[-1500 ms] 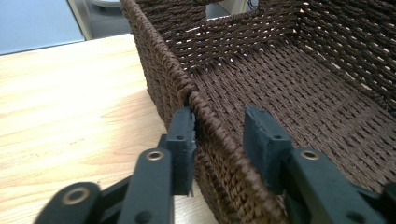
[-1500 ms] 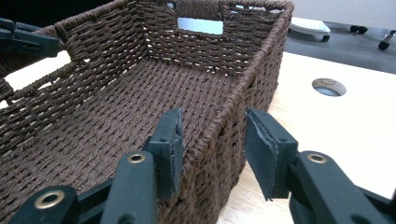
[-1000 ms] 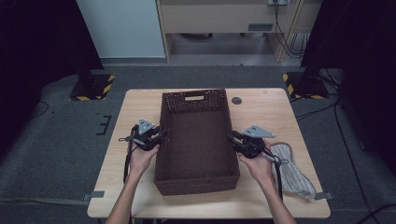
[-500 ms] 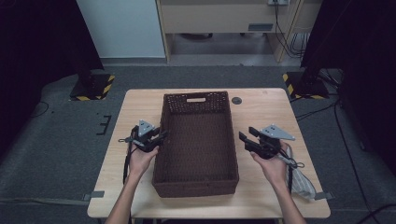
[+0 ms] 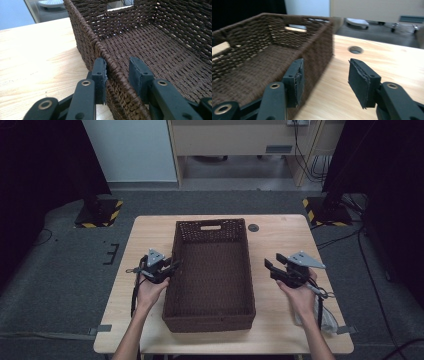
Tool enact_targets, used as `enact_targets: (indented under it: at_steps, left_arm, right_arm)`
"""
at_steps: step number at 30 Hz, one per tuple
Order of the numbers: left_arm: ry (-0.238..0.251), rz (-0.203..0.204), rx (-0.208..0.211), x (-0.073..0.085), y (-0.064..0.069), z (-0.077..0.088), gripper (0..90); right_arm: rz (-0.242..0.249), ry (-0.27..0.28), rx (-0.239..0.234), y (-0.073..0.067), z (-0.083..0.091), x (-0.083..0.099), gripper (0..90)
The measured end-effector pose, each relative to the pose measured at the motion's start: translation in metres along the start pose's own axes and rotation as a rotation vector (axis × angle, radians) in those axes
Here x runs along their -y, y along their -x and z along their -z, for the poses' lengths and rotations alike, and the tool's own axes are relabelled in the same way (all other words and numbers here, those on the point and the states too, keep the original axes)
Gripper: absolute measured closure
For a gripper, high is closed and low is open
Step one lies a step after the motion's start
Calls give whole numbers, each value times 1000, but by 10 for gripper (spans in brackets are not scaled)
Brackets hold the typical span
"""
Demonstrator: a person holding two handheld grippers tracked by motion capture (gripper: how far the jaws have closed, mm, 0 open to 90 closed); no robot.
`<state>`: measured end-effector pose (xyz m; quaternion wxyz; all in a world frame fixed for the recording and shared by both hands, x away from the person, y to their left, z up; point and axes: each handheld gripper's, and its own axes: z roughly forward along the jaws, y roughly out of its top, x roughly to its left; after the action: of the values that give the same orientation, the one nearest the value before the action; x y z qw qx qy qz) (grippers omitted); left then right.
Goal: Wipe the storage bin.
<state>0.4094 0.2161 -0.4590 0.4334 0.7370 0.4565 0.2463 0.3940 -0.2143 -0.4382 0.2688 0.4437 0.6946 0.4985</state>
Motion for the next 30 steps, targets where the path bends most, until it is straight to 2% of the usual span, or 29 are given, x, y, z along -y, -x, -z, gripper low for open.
enact_targets:
  at_steps: [1, 2, 5, 11, 12, 16, 17, 20, 23, 27, 28, 30]
  left_arm:
    - [0, 0, 0, 0, 0, 0, 669]
    - [-1, 1, -3, 1, 2, 1, 669]
    - [-1, 2, -8, 2, 4, 4, 669]
    - [-1, -1, 5, 4, 7, 7, 667]
    - [-1, -3, 11, 5, 9, 8, 667]
    - [-5, -7, 12, 6, 15, 11, 667]
    - [-9, -8, 9, 6, 16, 12, 666]
    - [-13, -8, -10, 8, 21, 16, 666]
    - [-33, -1, -16, 6, 21, 16, 652]
    - [-39, 7, -8, 1, 18, 16, 587]
    - [-25, 1, -16, 0, 17, 15, 568]
    - [-18, 15, -16, -3, 14, 16, 544]
  right_arm:
    - [0, 0, 0, 0, 0, 0, 474]
    - [12, -10, -32, -13, -12, -6, 475]
    - [25, -23, -48, -25, -26, -10, 478]
    - [29, -65, -55, -33, -43, -9, 511]
    - [43, -86, -64, -36, -46, -5, 548]
    - [72, -114, -77, -39, -47, -1, 603]
    - [69, -104, -74, -41, -45, 2, 637]
    - [41, -89, -83, -39, -42, 6, 645]
    - [47, -95, -83, -40, -41, 4, 658]
    - [43, -82, -81, -37, -37, 1, 610]
    - [38, -66, -81, -35, -33, -2, 590]
    - [37, -42, -74, -29, -23, -6, 564]
